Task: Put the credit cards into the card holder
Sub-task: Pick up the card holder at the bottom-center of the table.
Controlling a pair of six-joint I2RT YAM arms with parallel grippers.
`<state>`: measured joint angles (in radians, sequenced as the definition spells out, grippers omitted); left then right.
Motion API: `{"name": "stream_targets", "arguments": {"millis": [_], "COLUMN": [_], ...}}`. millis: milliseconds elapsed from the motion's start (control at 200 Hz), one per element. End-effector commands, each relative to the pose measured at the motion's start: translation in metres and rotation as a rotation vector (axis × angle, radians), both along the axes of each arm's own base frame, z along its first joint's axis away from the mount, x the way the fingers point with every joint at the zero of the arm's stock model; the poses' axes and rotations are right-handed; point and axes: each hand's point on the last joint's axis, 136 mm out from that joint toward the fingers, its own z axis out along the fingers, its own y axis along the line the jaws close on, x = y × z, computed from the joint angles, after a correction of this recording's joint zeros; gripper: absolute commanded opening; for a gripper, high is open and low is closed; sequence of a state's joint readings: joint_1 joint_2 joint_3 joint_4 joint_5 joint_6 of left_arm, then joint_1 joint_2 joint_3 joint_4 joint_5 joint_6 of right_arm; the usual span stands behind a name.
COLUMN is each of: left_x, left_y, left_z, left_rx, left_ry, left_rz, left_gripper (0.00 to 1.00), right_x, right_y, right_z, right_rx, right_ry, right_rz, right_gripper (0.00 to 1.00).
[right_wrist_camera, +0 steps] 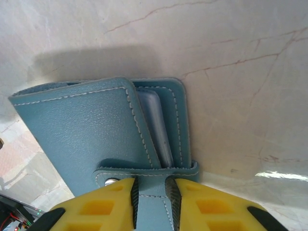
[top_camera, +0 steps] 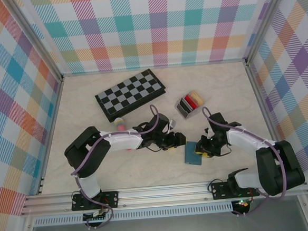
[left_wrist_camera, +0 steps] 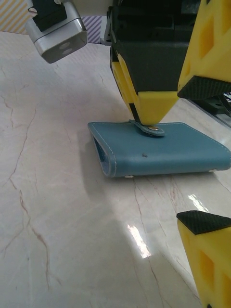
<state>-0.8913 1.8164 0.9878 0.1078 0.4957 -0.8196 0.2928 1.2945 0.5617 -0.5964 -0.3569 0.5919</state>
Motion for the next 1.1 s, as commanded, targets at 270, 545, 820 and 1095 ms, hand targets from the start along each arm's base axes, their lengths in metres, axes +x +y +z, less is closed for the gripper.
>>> {"name": "stream_targets", "arguments": {"millis": [270, 545, 820, 1095], "left_x": [-0.008, -0.008, -0.01, -0.012], "left_y": [-0.023, -0.026, -0.029, -0.034], "left_z": [-0.003, -0.011, -0.017, -0.023], "left_rx": [-0.024, -0.012, -0.011, -0.006], "left_ry": [0.029, 0.047, 0.063, 0.073], "left_rz": [-0.055, -0.06, -0.07, -0.077], "left_gripper": [0.6, 0.59, 0.54, 0.51], "right_x": [-0.004, -0.003, -0.003, -0.003], "right_y": [-0.006, -0.008, -0.009, -0.01], "right_z": [-0.019, -0.019, -0.02, -0.02], "right_rx": [-0.047, -0.059, -0.063, -0.067], "right_ry": [0.016, 0.01, 0.01, 0.007], "right_rz": [-0.006, -0.013, -0.015, -0.019], "right_gripper": [0.25, 0.26, 0.25, 0.25]}}
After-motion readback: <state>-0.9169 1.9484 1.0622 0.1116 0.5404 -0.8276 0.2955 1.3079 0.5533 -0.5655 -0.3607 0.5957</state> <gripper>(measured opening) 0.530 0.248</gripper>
